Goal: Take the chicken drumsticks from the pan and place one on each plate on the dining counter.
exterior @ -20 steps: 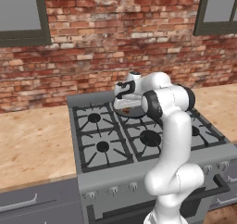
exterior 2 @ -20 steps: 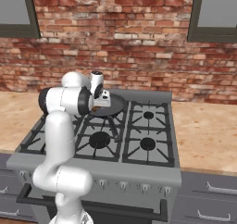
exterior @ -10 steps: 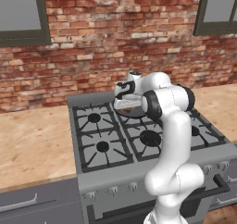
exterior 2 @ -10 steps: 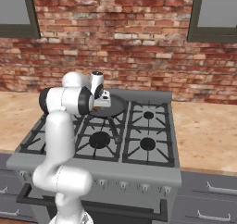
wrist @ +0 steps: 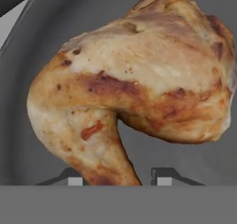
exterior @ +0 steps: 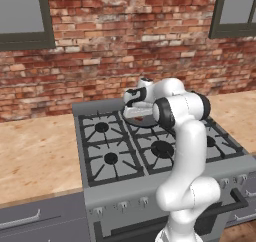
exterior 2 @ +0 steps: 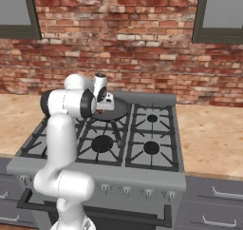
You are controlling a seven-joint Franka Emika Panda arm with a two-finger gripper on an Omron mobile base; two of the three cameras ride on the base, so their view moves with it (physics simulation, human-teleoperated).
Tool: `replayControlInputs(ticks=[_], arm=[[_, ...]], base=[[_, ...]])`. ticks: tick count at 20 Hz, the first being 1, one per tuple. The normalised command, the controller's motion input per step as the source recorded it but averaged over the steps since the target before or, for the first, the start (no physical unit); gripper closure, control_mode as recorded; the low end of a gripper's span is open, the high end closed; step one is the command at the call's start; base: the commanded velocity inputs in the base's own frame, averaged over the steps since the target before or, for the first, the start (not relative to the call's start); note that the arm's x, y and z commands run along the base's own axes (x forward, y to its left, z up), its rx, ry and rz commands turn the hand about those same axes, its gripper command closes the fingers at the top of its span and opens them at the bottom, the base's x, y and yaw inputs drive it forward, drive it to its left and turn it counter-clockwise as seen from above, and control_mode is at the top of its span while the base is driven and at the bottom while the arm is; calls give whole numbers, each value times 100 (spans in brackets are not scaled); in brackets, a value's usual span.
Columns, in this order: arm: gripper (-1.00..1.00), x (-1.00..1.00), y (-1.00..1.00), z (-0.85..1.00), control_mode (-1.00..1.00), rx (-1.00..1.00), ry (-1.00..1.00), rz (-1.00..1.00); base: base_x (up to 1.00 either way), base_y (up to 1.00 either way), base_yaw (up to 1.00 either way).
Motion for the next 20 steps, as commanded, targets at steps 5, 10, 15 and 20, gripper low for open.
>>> replayControlInputs(ticks=[5, 10, 15, 20], arm=[[100, 0, 0, 29, -100, 2, -1, 0], [100, -23, 0, 50, -100, 0, -10, 0], [100, -56, 0, 36, -100, 0, -11, 0], [100, -68, -1, 30, -100, 0, -6, 0]], base=[[0, 0, 0], [0, 0, 0], [0, 0, 0], [0, 0, 0]])
